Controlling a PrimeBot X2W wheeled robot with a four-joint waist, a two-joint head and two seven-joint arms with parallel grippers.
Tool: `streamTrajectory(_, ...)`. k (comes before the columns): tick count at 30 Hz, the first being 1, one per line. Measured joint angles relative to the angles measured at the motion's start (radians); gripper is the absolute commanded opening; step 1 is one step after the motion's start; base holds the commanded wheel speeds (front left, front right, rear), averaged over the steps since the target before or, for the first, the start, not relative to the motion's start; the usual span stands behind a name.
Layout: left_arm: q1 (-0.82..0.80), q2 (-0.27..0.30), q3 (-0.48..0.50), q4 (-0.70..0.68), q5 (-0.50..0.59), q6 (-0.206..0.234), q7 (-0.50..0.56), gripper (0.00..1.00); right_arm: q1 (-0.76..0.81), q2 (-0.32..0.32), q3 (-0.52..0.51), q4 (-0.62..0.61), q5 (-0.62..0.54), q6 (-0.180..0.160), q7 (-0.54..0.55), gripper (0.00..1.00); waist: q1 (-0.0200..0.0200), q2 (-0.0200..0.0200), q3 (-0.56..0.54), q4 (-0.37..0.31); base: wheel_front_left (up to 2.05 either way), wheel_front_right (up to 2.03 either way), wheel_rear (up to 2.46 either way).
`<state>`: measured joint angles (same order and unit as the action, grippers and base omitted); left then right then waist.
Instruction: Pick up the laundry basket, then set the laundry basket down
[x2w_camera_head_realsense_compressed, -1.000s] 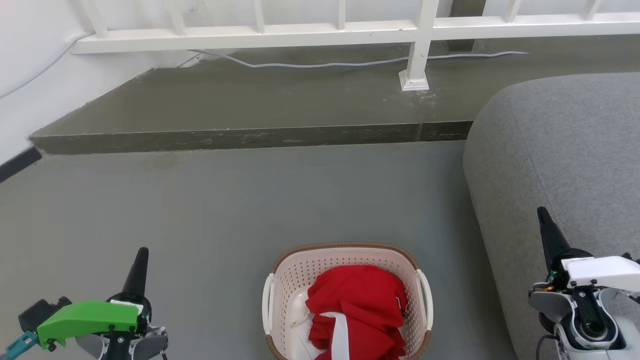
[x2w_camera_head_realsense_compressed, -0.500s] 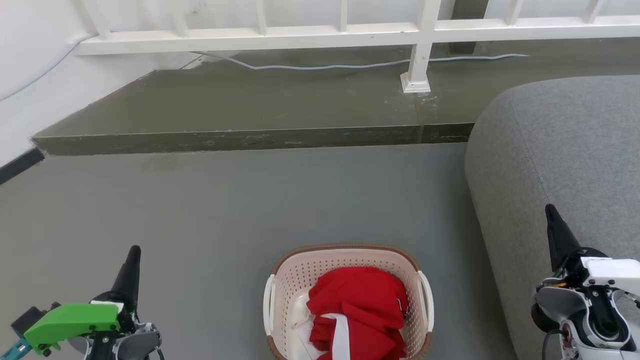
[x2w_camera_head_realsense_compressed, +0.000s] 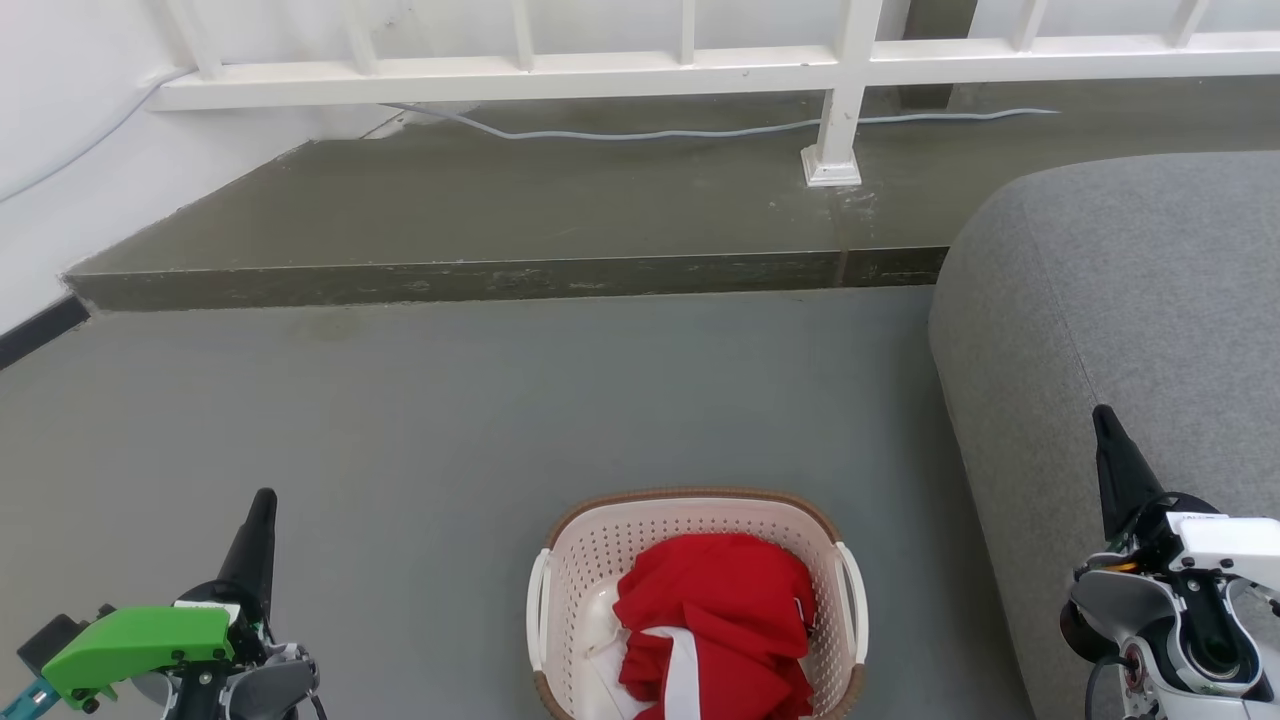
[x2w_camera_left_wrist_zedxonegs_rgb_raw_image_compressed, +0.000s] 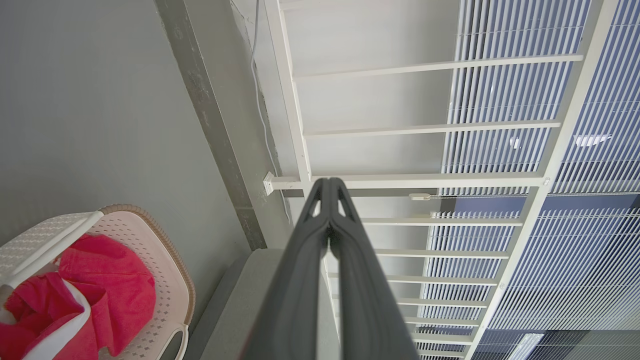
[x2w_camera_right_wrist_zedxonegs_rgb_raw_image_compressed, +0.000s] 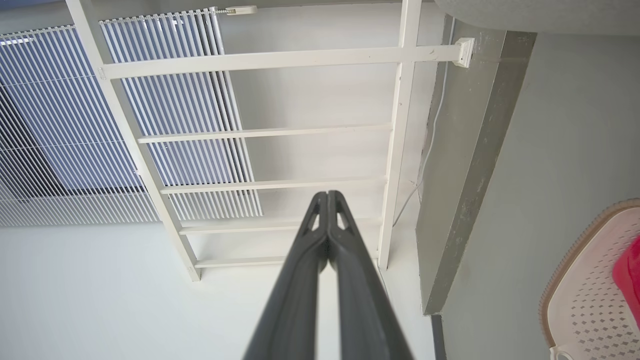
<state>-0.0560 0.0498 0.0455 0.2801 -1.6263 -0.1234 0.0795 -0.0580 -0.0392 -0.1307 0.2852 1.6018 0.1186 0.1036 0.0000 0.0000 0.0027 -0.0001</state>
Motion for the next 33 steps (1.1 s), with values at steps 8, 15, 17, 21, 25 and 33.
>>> streamTrajectory(8,0.000,0.000,0.002,0.000,0.000,0.000,0.000,0.00,0.000,0.000,0.000,-0.001,0.000,0.000,0.000,0.00,0.0000,0.0000,0.000,0.000,0.00,0.00,0.00)
streamTrajectory(15,0.000,0.000,0.002,-0.001,0.000,0.000,0.000,0.00,0.000,0.000,0.000,-0.001,0.000,0.000,0.000,0.00,0.0000,0.0000,0.000,0.000,0.00,0.00,0.00)
streamTrajectory(17,0.000,0.000,0.002,-0.001,0.000,0.000,0.000,0.00,0.000,0.000,-0.001,-0.001,0.000,0.000,0.000,0.00,0.0000,0.0000,0.000,0.000,0.00,0.00,0.00)
streamTrajectory(21,0.000,0.000,0.003,-0.001,0.000,0.000,0.000,0.00,0.000,0.000,-0.001,-0.002,0.000,0.000,0.000,0.00,0.0000,0.0000,0.000,0.000,0.00,0.00,0.00)
streamTrajectory(25,0.000,0.000,0.003,-0.001,0.000,0.000,0.000,0.00,0.000,0.000,-0.001,-0.002,0.000,0.000,0.000,0.00,0.0000,0.0000,0.000,0.000,0.00,0.00,0.00)
streamTrajectory(33,0.000,0.000,0.004,-0.002,0.000,0.000,0.000,0.00,0.000,0.000,-0.001,-0.002,0.000,0.000,0.000,0.00,0.0000,0.0000,0.000,0.000,0.00,0.00,0.00)
